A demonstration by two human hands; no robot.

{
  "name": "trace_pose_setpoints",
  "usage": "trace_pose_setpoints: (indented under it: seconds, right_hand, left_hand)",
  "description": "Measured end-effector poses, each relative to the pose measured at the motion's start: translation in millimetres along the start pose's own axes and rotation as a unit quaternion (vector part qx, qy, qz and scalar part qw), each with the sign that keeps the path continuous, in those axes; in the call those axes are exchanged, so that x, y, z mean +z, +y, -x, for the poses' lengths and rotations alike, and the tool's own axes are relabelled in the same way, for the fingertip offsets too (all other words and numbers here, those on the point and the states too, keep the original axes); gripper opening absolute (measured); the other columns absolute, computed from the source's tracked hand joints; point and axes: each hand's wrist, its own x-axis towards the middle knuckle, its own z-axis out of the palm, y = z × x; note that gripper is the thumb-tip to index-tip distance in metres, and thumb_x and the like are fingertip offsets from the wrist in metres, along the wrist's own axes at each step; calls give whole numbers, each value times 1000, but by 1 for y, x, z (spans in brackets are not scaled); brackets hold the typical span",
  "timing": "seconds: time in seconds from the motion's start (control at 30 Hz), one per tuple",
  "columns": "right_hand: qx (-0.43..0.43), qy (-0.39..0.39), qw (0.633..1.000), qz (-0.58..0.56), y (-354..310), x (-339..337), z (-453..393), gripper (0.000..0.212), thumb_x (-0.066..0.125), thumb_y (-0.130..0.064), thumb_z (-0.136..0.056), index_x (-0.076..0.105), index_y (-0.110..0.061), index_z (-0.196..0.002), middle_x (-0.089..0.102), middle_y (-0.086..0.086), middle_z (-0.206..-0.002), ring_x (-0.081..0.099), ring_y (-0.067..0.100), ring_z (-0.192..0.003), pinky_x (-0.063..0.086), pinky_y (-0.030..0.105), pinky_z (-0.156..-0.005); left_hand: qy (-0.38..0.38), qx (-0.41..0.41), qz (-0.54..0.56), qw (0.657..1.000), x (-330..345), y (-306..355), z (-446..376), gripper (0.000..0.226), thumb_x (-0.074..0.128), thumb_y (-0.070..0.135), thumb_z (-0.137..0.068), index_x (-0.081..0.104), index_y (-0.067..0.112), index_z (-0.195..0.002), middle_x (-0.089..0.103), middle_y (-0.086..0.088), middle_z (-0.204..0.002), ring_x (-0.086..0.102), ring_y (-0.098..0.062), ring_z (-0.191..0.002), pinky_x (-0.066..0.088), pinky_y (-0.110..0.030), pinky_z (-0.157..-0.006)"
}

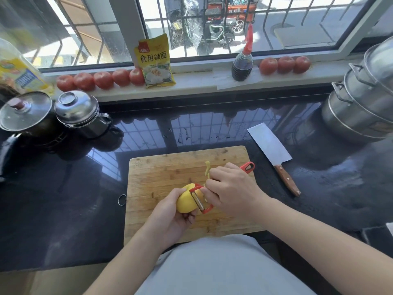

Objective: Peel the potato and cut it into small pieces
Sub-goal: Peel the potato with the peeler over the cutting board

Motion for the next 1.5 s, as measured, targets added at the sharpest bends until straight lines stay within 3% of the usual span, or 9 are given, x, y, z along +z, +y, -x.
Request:
trace_pose_setpoints:
  seconds: [0.2,0.33,0.4,0.6,0.73,0.9,1.07,1.43,1.5]
  right_hand:
    - [11,19,999,41,26,12,4,42,51,-32,-102,59,-16,-64,53,0,-68,46,19,-62,36,35,-61]
    - [120,-123,979,111,54,34,20,44,42,-37,-104,63,-17,-72,56,-2,-72,56,24,-66,39,38,-65]
    - [166,-141,965,146,55,39,25,41,41,-38,-105,66,-18,-79,59,0,-79,55,24,-71,39,39,-69]
    - [223,-307,905,190,44,38,26,21,47,-30,-103,66,-23,-106,60,3,-103,58,24,-92,36,40,-76]
    - [205,-129,954,174,38,35,30,48,33,-36,-108,68,-17,-81,59,1,-80,54,23,-69,39,37,-65]
    - [104,16,994,28,11,15,19,41,50,-31,-102,58,-15,-65,48,-1,-67,37,19,-59,35,35,-59]
    - [43,15,998,32,-19,5,3,41,49,-32,-102,58,-16,-66,48,0,-69,44,20,-62,35,36,-60]
    - [36,34,999,-2,-1,15,9,42,50,-30,-103,56,-15,-64,47,0,-67,42,19,-59,34,34,-58]
    - [50,-12,997,56,16,24,11,39,53,-31,-101,59,-17,-66,50,-1,-67,45,19,-60,35,35,-58]
  left_hand:
    - [-9,-2,-24,1000,-1,2,4,33,52,23,-106,59,1,-129,61,-13,-74,51,-21,-60,42,-30,-53]
    - [-23,-28,-28,999,0,-1,9,29,55,25,-105,60,8,-128,63,-14,-74,52,-23,-60,44,-30,-53]
    - [-19,-30,-25,999,-2,-3,7,31,56,26,-105,58,8,-129,61,-13,-74,52,-22,-61,44,-29,-52]
    - [-4,-38,3,999,-8,-5,0,36,56,29,-103,56,10,-134,59,-13,-86,56,-21,-66,48,-29,-54]
    - [1,-38,53,998,-9,-4,-1,33,57,23,-104,54,8,-133,61,-19,-102,63,-28,-73,55,-32,-58]
    - [19,-23,13,999,-9,-8,-6,35,53,27,-105,55,6,-133,63,-16,-91,63,-24,-66,49,-30,-54]
    - [44,13,-32,998,0,-9,-6,35,52,26,-107,62,2,-130,68,-15,-93,62,-20,-66,47,-29,-52]
    - [28,1,-12,1000,1,-8,-1,26,45,19,-102,59,1,-115,63,-18,-80,52,-23,-56,38,-32,-54]
    - [30,2,0,1000,-2,-6,3,20,45,18,-102,55,4,-112,61,-16,-79,49,-22,-54,37,-31,-50]
